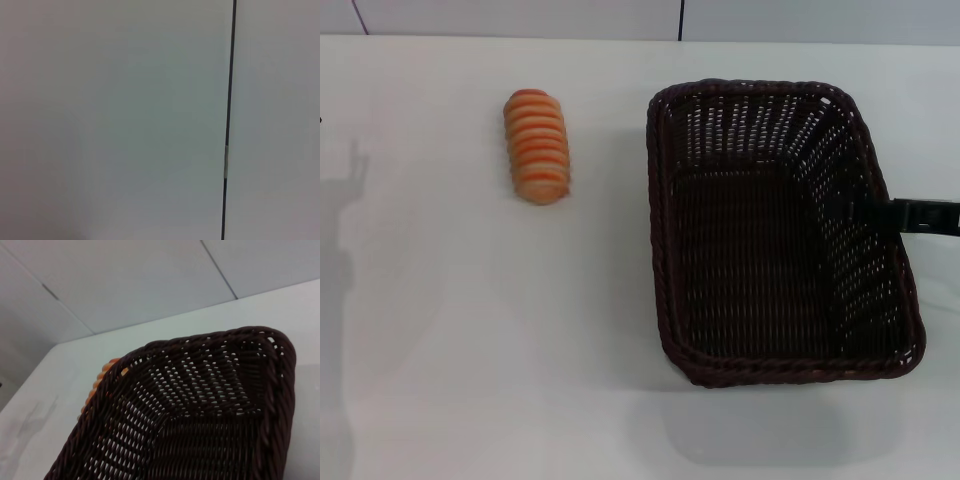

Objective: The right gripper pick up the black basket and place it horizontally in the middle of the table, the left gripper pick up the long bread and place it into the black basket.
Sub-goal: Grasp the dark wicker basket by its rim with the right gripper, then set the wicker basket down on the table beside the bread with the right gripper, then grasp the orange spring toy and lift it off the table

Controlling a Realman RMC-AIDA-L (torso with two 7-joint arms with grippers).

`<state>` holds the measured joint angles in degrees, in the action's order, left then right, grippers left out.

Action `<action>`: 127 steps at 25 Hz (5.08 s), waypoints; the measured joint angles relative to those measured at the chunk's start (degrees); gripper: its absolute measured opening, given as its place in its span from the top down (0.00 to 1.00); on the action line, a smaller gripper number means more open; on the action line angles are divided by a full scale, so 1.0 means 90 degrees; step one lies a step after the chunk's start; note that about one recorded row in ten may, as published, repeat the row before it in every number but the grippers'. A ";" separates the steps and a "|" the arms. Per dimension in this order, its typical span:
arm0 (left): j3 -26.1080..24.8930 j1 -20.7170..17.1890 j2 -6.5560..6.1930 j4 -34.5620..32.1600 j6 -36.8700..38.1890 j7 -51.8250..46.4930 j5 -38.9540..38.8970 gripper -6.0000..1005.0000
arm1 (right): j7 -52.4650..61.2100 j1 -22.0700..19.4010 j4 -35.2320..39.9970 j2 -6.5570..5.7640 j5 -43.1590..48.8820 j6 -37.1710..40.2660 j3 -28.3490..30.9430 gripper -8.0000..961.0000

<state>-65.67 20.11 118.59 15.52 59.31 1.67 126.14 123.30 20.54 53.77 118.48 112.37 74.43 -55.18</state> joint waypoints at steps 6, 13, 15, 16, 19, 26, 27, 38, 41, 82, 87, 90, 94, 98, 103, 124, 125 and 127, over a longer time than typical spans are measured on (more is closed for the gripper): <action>0.0000 0.0003 -0.0003 -0.0026 -0.0001 0.0000 -0.0002 0.15 | -0.0097 -0.0018 -0.0002 0.0019 0.0005 -0.0007 -0.0005 0.36; 0.0002 -0.0009 -0.0003 -0.0019 0.0003 0.0000 -0.0002 0.15 | -0.0170 0.0025 -0.0003 0.0020 0.0045 0.0028 -0.0004 0.63; 0.0002 -0.0009 -0.0003 -0.0022 0.0003 0.0000 -0.0001 0.15 | -0.0244 -0.0004 0.0146 0.0024 0.0045 0.0165 -0.0003 0.67; 0.0001 -0.0011 -0.0004 -0.0020 0.0004 0.0000 -0.0001 0.15 | -0.0258 -0.0022 0.0243 0.0026 0.0045 0.0246 -0.0002 0.68; -0.0005 -0.0025 -0.0004 -0.0002 0.0011 0.0000 -0.0002 0.15 | -0.0243 -0.0094 0.0956 0.0005 0.0057 0.0761 0.0039 0.70; -0.0005 -0.0029 0.0001 0.0005 0.0013 0.0000 -0.0002 0.15 | -0.0205 0.0152 0.1786 -0.0260 0.0030 0.1638 0.0104 0.72; -0.0001 -0.0030 0.0003 0.0005 0.0013 0.0000 -0.0001 0.15 | -0.0188 0.0359 0.1824 -0.0385 0.0048 0.1806 0.0092 0.73; 0.0065 -0.0116 0.0017 0.0003 0.0022 -0.0252 0.0031 0.16 | -0.0208 0.1856 0.1450 -0.0514 0.0848 0.2074 -0.0630 0.76; 0.0080 -0.0140 0.0017 0.0003 0.0028 -0.0329 0.0035 0.16 | -0.0236 0.2196 0.1305 -0.0458 0.0913 0.2050 -0.0996 0.76; 0.0078 0.0039 0.0001 -0.0005 0.0042 -0.0342 0.0029 0.16 | 0.0051 0.2158 0.2841 0.0028 0.2450 -0.0024 -0.2286 0.42; 0.0050 0.0036 -0.0013 0.0000 0.0084 -0.0342 -0.0002 0.16 | 0.0727 0.0641 0.4613 0.0089 0.2570 -0.1569 -0.2278 0.19; 0.0060 0.0060 -0.0031 0.0053 0.0088 -0.0403 0.0025 0.16 | 0.0832 -0.1198 0.5448 0.0092 0.1747 -0.3662 -0.2817 0.14; 0.0224 0.0090 -0.0114 0.0226 0.0013 -0.0833 0.0336 0.16 | 0.0518 -0.2848 0.5456 0.0082 0.1172 -0.6147 -0.3823 0.14; 0.0253 0.0262 -0.0285 0.0410 -0.0326 -0.1272 0.1168 0.16 | 0.0593 -0.3539 0.5097 0.0104 0.1042 -0.7315 -0.4324 0.14; 0.0220 0.0315 -0.0898 0.1680 -0.2229 -0.2240 0.2358 0.16 | 0.1636 -0.4115 0.3887 0.0090 0.0939 -0.9625 -0.5068 0.14; -0.2896 0.1614 -0.0046 0.4835 -1.1155 0.0710 0.3481 0.15 | 0.3726 -0.4053 0.1354 0.0072 0.1003 -1.3761 -0.5851 0.15; -0.2904 0.1678 -0.0044 0.4726 -1.1131 0.0731 0.3426 0.15 | 0.3726 -0.4053 0.1354 0.0072 0.1003 -1.3761 -0.5851 0.15; -0.2908 0.1704 -0.0043 0.4665 -1.1101 0.0734 0.3422 0.15 | 0.3722 -0.4043 0.1360 0.0070 0.1012 -1.3766 -0.5851 0.15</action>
<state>-91.84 35.45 118.21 57.51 -40.61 8.28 156.94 156.80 -15.85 66.00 119.12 121.47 -49.46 -107.84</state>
